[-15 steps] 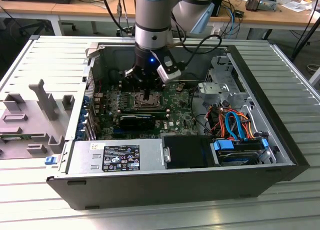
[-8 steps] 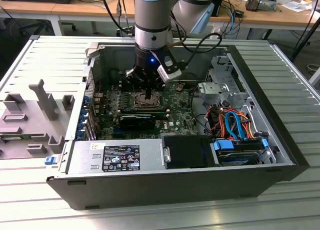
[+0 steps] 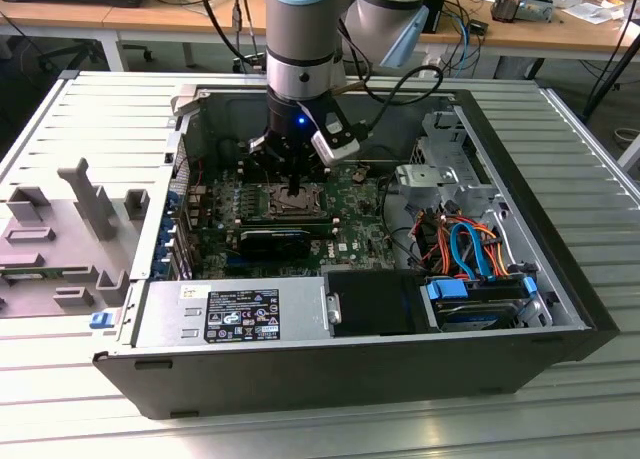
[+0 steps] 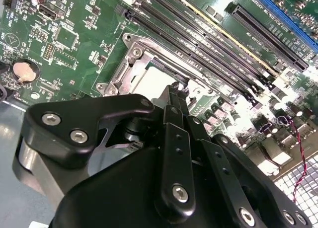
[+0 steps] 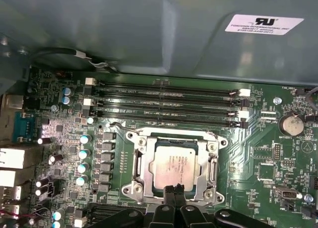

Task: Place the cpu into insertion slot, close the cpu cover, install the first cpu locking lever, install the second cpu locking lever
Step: 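Install the first cpu locking lever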

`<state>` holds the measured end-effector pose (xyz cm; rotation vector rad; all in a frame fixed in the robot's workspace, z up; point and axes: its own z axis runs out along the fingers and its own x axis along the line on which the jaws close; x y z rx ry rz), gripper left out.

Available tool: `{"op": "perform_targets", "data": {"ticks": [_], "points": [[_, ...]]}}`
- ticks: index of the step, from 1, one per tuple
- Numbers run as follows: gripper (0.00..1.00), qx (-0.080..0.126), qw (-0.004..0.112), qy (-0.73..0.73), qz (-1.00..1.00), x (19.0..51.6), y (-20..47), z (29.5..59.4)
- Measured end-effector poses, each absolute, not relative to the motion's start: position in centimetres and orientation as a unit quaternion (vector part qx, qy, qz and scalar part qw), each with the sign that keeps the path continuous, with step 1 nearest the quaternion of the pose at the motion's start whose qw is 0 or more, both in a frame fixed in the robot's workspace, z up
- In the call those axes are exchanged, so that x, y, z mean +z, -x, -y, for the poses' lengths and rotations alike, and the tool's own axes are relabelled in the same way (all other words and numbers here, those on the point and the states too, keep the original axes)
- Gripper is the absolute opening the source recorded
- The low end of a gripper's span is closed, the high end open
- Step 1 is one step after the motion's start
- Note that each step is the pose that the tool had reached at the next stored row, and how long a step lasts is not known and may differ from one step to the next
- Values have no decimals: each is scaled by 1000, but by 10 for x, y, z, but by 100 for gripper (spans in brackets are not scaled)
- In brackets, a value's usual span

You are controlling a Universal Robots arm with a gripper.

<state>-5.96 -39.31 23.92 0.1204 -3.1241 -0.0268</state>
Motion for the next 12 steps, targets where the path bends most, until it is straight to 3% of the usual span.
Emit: {"op": "perform_targets", "data": {"ticks": [12], "points": [[11,-9,7,-39,999,241,61,393]]}}
